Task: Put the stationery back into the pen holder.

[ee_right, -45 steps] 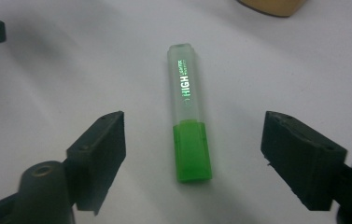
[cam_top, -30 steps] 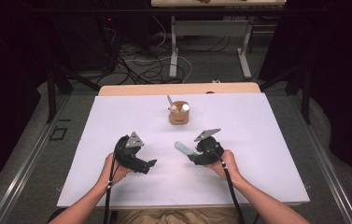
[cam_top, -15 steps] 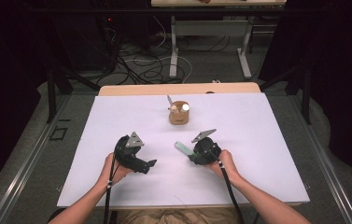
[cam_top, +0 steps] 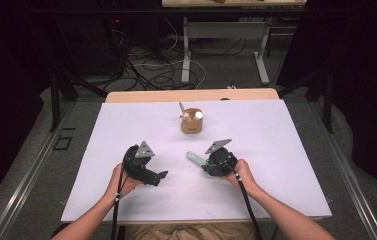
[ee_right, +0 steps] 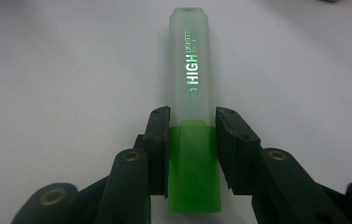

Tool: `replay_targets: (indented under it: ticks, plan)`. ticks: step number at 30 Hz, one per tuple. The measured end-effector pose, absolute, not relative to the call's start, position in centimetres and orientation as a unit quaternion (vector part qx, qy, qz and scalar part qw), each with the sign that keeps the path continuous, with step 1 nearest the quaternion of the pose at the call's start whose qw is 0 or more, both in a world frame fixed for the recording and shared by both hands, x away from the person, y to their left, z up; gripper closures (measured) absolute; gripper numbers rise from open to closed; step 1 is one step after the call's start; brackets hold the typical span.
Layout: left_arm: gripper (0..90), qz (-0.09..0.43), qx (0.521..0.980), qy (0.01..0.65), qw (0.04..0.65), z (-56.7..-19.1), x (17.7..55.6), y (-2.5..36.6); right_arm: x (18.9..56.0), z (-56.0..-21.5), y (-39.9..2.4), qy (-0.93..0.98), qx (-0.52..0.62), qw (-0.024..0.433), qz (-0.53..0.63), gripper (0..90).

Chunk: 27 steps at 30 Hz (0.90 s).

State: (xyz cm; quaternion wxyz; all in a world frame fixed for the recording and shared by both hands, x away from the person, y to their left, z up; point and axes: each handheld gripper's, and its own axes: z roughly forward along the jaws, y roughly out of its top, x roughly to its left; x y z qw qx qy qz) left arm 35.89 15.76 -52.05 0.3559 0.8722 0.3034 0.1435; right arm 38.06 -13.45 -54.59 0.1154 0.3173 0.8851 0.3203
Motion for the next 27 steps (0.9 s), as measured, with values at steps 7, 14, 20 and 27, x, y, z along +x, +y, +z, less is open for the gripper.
replay_targets:
  ticks: [7, 14, 20, 27]
  plan:
    - [0.2, 0.143, 0.873, 0.300, 0.358, -52.0, 35.9, 15.7, 37.7, -53.4, -13.6, 0.891, 0.283, 0.126, 0.331, 67.0]
    - [0.2, 0.144, 0.878, 0.283, 0.357, -51.9, 35.9, 15.1, 37.3, -52.6, -13.4, 0.904, 0.239, 0.120, 0.334, 67.0]
    - [0.1, 0.137, 0.884, 0.268, 0.358, -52.1, 36.0, 14.1, 37.2, -52.2, -13.4, 0.912, 0.212, 0.117, 0.330, 66.9]
    - [0.2, 0.128, 0.896, 0.242, 0.350, -52.4, 36.2, 12.3, 37.0, -52.0, -13.0, 0.922, 0.180, 0.110, 0.326, 67.0]
